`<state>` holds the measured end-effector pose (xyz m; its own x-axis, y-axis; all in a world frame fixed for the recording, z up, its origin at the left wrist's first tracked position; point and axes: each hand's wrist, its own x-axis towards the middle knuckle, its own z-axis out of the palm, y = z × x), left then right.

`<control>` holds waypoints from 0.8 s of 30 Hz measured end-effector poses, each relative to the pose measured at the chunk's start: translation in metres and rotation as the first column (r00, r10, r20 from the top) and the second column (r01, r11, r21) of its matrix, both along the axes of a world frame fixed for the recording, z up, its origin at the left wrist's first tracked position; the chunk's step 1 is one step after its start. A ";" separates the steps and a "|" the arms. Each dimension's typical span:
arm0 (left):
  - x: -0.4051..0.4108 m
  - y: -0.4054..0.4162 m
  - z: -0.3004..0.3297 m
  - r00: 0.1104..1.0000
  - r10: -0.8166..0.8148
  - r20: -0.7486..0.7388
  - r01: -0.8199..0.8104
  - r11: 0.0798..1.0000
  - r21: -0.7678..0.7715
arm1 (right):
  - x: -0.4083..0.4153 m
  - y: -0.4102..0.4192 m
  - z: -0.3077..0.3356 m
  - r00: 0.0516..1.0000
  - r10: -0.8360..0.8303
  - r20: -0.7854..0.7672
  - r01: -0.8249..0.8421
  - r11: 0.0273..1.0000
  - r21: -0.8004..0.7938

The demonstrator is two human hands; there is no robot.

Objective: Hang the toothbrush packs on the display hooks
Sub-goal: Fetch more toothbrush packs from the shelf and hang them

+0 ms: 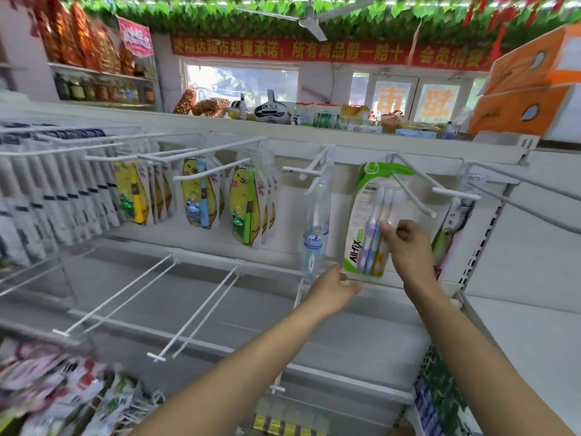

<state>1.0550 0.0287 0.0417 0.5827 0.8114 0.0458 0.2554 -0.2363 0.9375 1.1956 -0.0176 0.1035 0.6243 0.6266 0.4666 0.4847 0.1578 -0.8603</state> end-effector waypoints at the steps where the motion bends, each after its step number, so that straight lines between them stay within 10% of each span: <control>1: -0.008 -0.007 0.000 0.999 -0.023 -0.036 0.024 0.999 0.023 | -0.003 -0.004 -0.007 1.000 0.002 0.004 -0.002 1.000 -0.016; 15: -0.144 -0.087 0.020 0.987 -0.099 -0.123 0.156 0.740 0.654 | -0.086 -0.137 -0.049 0.945 -0.042 0.325 0.078 0.992 -0.098; 24: -0.197 -0.126 0.018 0.976 -0.127 -0.179 0.220 0.556 0.801 | -0.151 -0.225 -0.051 0.831 -0.038 0.555 0.172 0.966 -0.192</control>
